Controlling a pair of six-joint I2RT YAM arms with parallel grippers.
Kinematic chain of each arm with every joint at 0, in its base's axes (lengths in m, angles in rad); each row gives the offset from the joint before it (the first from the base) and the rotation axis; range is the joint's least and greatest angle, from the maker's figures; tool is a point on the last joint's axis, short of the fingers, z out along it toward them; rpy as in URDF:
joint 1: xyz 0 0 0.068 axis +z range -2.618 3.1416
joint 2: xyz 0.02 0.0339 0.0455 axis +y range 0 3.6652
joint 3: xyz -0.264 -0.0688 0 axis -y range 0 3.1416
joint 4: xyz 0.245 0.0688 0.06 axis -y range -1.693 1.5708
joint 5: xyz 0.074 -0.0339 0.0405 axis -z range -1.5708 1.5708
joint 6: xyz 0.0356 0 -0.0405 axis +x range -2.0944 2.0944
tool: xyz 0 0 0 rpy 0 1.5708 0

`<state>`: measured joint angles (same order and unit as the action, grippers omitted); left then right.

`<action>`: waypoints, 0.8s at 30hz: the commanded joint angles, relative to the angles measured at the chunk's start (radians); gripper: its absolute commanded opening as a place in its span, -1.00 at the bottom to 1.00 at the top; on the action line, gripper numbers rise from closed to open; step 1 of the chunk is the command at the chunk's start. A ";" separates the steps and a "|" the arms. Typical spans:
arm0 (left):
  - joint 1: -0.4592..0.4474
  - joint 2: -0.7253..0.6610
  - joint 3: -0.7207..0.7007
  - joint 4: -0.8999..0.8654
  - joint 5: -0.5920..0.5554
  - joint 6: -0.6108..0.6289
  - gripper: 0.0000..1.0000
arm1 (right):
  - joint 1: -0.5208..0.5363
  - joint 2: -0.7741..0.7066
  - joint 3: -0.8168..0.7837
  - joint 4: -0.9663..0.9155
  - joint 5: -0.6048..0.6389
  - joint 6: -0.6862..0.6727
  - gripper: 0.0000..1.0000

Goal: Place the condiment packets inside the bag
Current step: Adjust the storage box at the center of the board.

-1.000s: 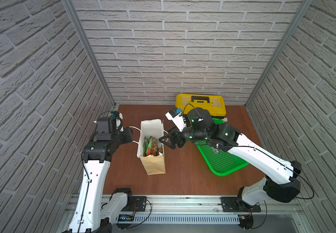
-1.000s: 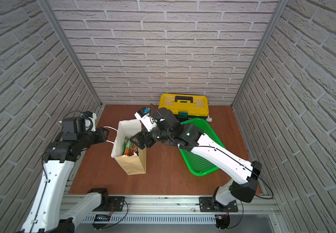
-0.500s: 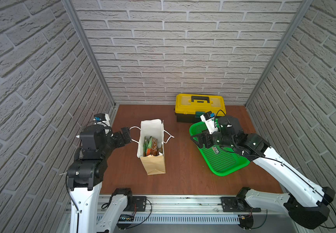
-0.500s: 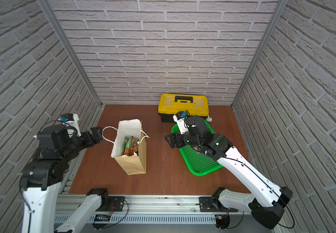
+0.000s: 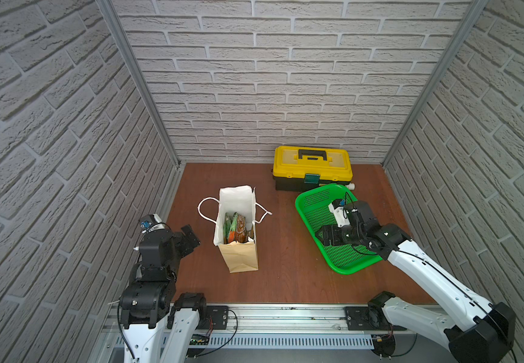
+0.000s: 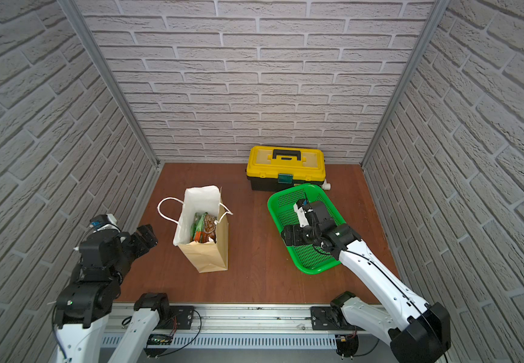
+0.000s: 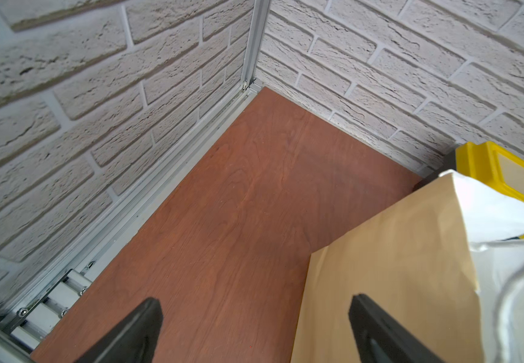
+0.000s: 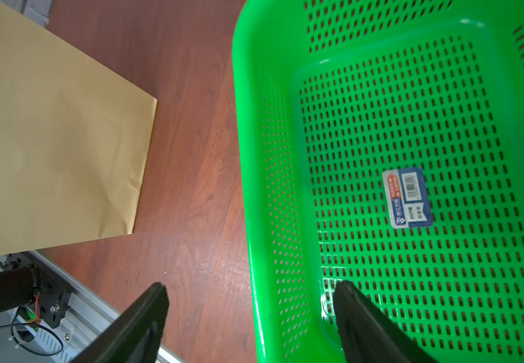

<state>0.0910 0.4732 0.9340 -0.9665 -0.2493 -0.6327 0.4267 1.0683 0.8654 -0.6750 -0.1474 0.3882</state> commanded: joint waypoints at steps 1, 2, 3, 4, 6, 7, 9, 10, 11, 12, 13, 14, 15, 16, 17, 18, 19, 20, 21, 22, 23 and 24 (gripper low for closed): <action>0.006 -0.027 -0.042 0.050 -0.039 -0.056 0.94 | -0.006 0.048 -0.064 0.113 -0.039 0.017 0.73; 0.007 -0.027 -0.056 0.055 -0.031 -0.066 0.94 | -0.006 0.070 -0.081 0.143 -0.052 0.023 0.73; 0.007 -0.026 -0.070 0.061 -0.020 -0.073 0.94 | -0.006 0.092 -0.092 0.168 -0.071 0.027 0.73; 0.007 -0.024 -0.085 0.070 -0.004 -0.081 0.94 | -0.006 0.120 -0.100 0.200 -0.096 0.030 0.72; 0.007 -0.016 -0.116 0.090 0.024 -0.097 0.94 | -0.005 0.181 -0.094 0.235 -0.146 0.037 0.70; 0.008 -0.011 -0.128 0.104 0.040 -0.105 0.94 | 0.000 0.210 -0.093 0.263 -0.178 0.045 0.69; 0.007 0.000 -0.158 0.128 0.066 -0.122 0.93 | 0.021 0.257 -0.088 0.323 -0.219 0.067 0.67; 0.008 0.004 -0.178 0.143 0.076 -0.133 0.94 | 0.038 0.278 -0.080 0.353 -0.238 0.078 0.68; 0.009 0.005 -0.198 0.158 0.083 -0.144 0.93 | 0.058 0.296 -0.071 0.378 -0.247 0.090 0.67; 0.008 0.007 -0.215 0.175 0.091 -0.153 0.93 | 0.076 0.309 -0.061 0.398 -0.251 0.101 0.67; 0.010 0.011 -0.237 0.197 0.096 -0.164 0.93 | 0.097 0.327 -0.049 0.419 -0.254 0.116 0.68; 0.010 0.021 -0.255 0.219 0.100 -0.173 0.93 | 0.118 0.347 -0.032 0.441 -0.255 0.129 0.67; 0.012 0.032 -0.271 0.242 0.107 -0.178 0.93 | 0.134 0.364 -0.017 0.453 -0.255 0.140 0.67; 0.013 0.051 -0.287 0.269 0.114 -0.184 0.92 | 0.152 0.383 0.005 0.464 -0.248 0.151 0.67; 0.018 0.073 -0.305 0.297 0.117 -0.191 0.93 | 0.172 0.403 0.025 0.472 -0.237 0.160 0.67; 0.025 0.095 -0.319 0.323 0.124 -0.200 0.92 | 0.187 0.418 0.041 0.479 -0.230 0.169 0.67; 0.035 0.121 -0.342 0.363 0.145 -0.208 0.92 | 0.202 0.435 0.063 0.493 -0.219 0.183 0.67; 0.048 0.148 -0.361 0.401 0.166 -0.220 0.91 | 0.216 0.453 0.084 0.507 -0.213 0.191 0.67; 0.055 0.173 -0.378 0.435 0.178 -0.226 0.90 | 0.227 0.469 0.106 0.507 -0.208 0.193 0.67; 0.061 0.203 -0.396 0.476 0.187 -0.229 0.90 | 0.236 0.486 0.130 0.503 -0.200 0.196 0.67; 0.065 0.232 -0.407 0.515 0.195 -0.229 0.90 | 0.241 0.499 0.150 0.508 -0.195 0.200 0.67; 0.065 0.266 -0.413 0.545 0.204 -0.228 0.89 | 0.243 0.506 0.166 0.510 -0.195 0.201 0.67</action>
<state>0.1444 0.6827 0.5434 -0.5972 -0.0925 -0.8394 0.6552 1.5612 0.9852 -0.2314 -0.3527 0.5613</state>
